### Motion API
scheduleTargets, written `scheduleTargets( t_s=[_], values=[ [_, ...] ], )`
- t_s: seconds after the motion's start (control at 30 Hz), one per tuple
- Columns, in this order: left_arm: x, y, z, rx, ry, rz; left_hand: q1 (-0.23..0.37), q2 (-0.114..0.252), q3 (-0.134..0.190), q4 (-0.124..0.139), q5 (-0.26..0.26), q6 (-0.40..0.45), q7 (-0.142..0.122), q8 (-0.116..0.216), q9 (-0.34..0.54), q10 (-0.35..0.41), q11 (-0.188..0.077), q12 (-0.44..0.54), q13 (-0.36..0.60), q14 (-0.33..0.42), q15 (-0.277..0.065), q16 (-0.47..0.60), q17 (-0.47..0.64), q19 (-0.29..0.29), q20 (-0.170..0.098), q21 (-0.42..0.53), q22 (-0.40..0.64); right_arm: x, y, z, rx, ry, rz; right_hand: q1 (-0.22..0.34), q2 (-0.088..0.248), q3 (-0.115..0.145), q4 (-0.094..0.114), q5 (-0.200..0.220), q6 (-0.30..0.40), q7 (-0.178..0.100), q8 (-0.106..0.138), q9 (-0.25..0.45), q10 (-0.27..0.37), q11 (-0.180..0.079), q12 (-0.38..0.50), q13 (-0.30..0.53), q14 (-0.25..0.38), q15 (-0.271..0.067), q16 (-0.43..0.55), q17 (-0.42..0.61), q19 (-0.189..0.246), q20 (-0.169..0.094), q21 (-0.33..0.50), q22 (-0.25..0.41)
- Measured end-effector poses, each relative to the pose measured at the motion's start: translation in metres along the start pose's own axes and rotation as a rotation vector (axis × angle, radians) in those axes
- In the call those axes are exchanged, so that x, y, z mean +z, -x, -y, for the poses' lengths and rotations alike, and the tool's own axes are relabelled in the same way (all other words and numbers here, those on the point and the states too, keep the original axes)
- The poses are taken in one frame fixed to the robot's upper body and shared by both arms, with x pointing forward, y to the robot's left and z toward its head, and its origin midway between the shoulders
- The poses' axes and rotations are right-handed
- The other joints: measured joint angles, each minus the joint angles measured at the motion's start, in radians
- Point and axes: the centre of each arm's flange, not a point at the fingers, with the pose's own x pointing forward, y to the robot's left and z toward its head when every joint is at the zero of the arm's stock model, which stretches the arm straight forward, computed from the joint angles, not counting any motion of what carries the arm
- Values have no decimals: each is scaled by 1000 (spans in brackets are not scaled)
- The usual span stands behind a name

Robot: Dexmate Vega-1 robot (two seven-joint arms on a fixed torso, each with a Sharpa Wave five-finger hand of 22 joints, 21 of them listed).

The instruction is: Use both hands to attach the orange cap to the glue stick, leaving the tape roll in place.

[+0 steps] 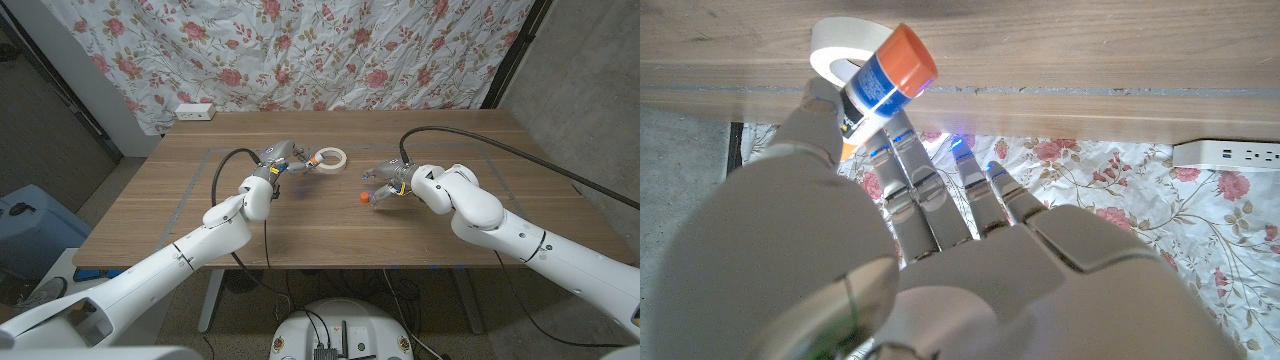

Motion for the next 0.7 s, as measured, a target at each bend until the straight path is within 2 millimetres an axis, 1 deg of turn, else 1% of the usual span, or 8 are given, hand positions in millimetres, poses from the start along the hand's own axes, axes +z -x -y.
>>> scheduleTargets(
  t_s=[0.07, 0.13, 0.27, 0.33, 0.5, 0.53, 0.63, 0.7],
  values=[
    [0, 1, 0, 0, 0, 0, 0, 0, 0, 0, 0, 0, 0, 0, 0, 0, 0, 0, 0, 0, 0, 0, 0, 0, 0, 0, 0, 1, -1, -1, 2, 2, 1, 1, -1, 1, 1, 0, 0, 0, 0, 0, 3, -3, 0, 0, 0, 0, 0, 0, 3, -3, 0, 0],
    [0, 1, 0, 1, -1, 1, -1, 1, 0, 0, -1, 0, 0, 0, 0, 0, 0, 0, 0, 0, 0, 0, 0, 0, 0, 0, 0, 2, -2, -1, 3, 3, 3, 13, -13, 2, 2, 0, 2, -2, 0, 0, 3, -3, 0, 0, 5, -3, 5, 1, 3, -3, 0, 0],
    [0, 1, -1, 1, -5, 3, -1, 1, 0, 0, -1, 0, 0, 0, 0, 0, 0, 0, 0, 0, 0, 0, 0, 0, 0, 0, 0, 4, -4, -2, 6, 1, 8, 21, -5, 4, 3, 0, 9, -9, 4, 0, 18, -7, 6, 4, 20, -9, 9, 3, 14, 0, 0, 0],
    [0, 2, 0, 0, -8, 4, -3, 3, 0, 0, -1, 0, 0, 0, 0, 0, 0, 0, 0, 0, 0, 0, 0, 0, 0, 0, 0, 5, -5, -3, 8, 1, 11, 28, 1, 7, 6, 0, 21, -13, 7, 0, 23, -12, 6, 4, 23, -12, 12, 3, 20, -6, 0, 0],
    [0, 2, 0, -3, -15, 5, -4, 4, 0, 0, -3, 0, 0, 0, 0, 0, 0, 0, -1, 0, 0, 0, 0, 0, 0, 0, 0, 7, -7, -5, 13, 0, 16, 29, 1, 8, 8, 0, 47, -21, 15, 0, 50, -14, 13, 4, 42, -20, 16, 3, 21, -7, 0, 0],
    [0, 3, 0, -3, -16, 6, -4, 4, 0, 0, -3, 0, 0, 0, 0, 0, 0, 0, -1, 0, 0, 0, 0, 0, 0, 0, 0, 7, -7, -5, 13, 1, 16, 48, -2, 8, 8, 0, 52, -23, 18, 0, 53, -17, 13, 4, 45, -23, 16, 2, 21, -7, 0, 0],
    [1, 3, 0, -4, -19, 7, -4, 4, 0, 0, 0, 0, 0, -4, 0, 0, 0, 0, -1, 0, 0, 0, 0, 0, 0, 0, 0, 9, -9, -6, 13, 3, 19, 50, 0, 8, 8, 0, 59, -31, 23, 0, 68, -25, 17, 4, 52, -30, 19, 2, 28, -14, 0, 0],
    [1, 3, 0, -5, -20, 7, -4, 4, 0, 0, 0, 0, 0, -4, 0, 0, 0, 0, -1, 0, 0, 0, 0, 0, 0, 0, 0, 9, -10, -6, 12, 5, 21, 50, 0, 10, 10, 0, 66, -30, 27, 0, 79, -29, 20, 4, 61, -34, 24, 2, 38, -8, 0, 0]
  ],
)
